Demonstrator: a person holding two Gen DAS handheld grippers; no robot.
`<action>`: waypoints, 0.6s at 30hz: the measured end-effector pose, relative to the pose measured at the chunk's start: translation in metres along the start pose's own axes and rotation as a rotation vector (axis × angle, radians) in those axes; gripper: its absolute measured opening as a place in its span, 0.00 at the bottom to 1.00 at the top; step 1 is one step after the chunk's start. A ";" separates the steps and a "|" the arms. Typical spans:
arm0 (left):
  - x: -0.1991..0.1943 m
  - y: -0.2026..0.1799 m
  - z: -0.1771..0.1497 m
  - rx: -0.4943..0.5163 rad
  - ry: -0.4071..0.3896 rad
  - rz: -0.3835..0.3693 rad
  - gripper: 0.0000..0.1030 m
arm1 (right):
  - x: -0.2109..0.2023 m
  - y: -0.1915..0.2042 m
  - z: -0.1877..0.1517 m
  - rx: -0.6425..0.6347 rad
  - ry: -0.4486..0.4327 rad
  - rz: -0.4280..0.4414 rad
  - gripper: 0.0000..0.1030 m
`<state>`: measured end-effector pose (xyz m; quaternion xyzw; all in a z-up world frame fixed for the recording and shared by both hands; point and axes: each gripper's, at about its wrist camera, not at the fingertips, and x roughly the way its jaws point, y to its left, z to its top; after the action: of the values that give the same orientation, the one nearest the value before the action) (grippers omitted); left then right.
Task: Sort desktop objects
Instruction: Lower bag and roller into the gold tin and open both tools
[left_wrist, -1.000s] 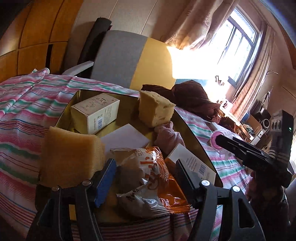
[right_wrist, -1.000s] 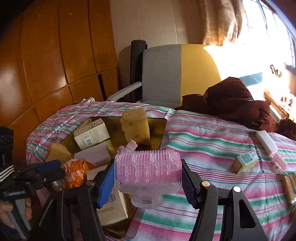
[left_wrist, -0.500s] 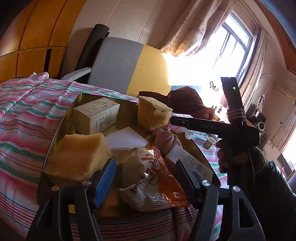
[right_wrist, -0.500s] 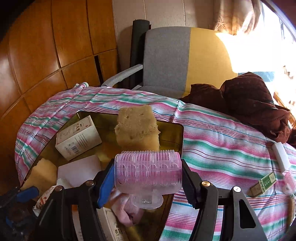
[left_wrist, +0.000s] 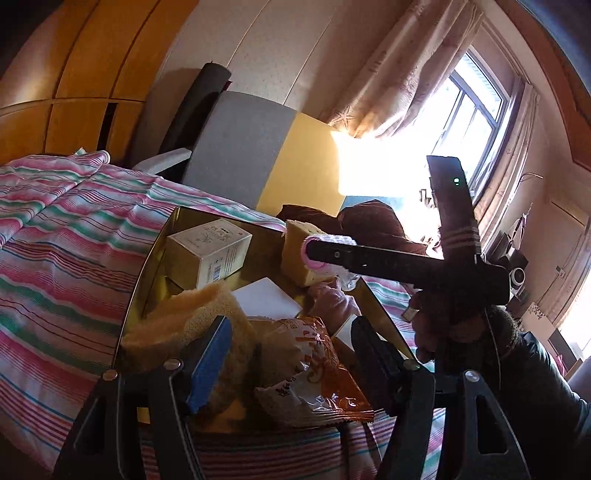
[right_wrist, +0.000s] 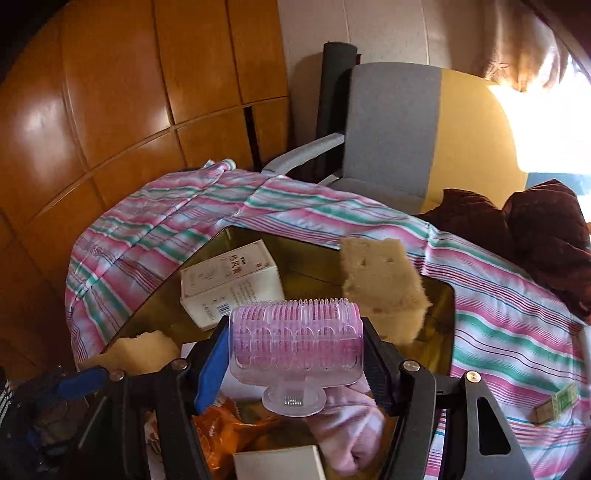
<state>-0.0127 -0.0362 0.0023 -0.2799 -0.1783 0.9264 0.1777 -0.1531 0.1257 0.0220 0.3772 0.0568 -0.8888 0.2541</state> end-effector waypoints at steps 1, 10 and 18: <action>-0.002 0.001 0.001 -0.004 -0.007 0.001 0.67 | 0.005 0.004 0.000 -0.007 0.013 0.007 0.64; -0.009 0.014 0.005 -0.028 -0.028 0.016 0.67 | 0.042 0.031 0.004 -0.027 0.099 0.069 0.65; -0.007 0.012 0.005 -0.010 -0.017 0.034 0.67 | 0.033 0.035 0.004 -0.019 0.064 0.096 0.66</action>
<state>-0.0131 -0.0508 0.0046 -0.2759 -0.1795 0.9308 0.1592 -0.1579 0.0803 0.0052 0.4052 0.0552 -0.8626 0.2979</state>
